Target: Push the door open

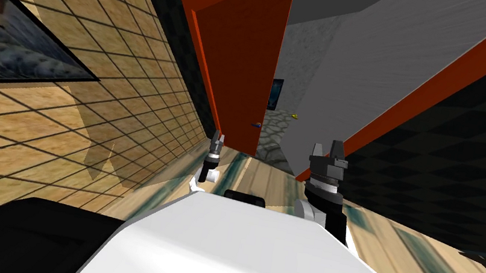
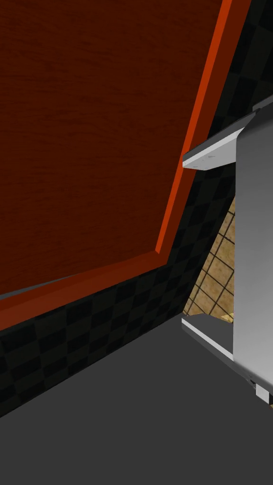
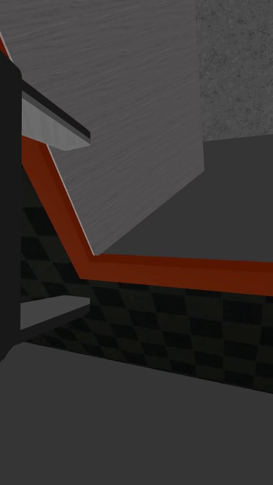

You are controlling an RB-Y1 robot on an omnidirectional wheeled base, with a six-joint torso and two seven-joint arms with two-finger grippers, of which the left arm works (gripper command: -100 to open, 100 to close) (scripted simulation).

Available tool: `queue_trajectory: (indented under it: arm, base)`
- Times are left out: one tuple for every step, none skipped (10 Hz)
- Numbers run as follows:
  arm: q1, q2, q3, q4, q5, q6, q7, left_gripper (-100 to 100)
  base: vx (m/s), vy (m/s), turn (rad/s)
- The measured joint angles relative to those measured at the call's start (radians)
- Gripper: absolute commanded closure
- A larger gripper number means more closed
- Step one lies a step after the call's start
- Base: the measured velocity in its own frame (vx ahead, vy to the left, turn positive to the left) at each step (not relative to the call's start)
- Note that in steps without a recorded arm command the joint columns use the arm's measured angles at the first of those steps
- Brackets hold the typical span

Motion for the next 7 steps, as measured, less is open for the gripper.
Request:
queue_trajectory:
  arm:
    - [-0.004, 0.003, -0.001, 0.023, 0.004, -0.005, -0.001, -100]
    - [-0.015, 0.006, -0.001, 0.054, 0.008, -0.011, -0.002, -100]
    - [-0.03, 0.005, -0.003, 0.087, 0.012, -0.013, -0.006, -100]
    - [-0.04, 0.003, -0.006, 0.112, 0.015, -0.012, -0.011, -100]
    - [-0.048, 0.003, -0.006, 0.136, 0.018, -0.016, -0.013, -100]
    - [-0.058, 0.003, -0.007, 0.162, 0.021, -0.02, -0.015, -100]
    - [-0.067, 0.004, -0.009, 0.185, 0.025, -0.018, -0.017, -100]
  base:
    - [0.08, -0.004, -0.057]
    - [0.09, -0.014, -0.062]
    - [0.102, -0.009, -0.051]
    - [0.07, 0.002, -0.016]
    - [0.059, -0.003, -0.039]
    - [0.078, -0.003, -0.051]
    - [0.093, -0.003, -0.059]
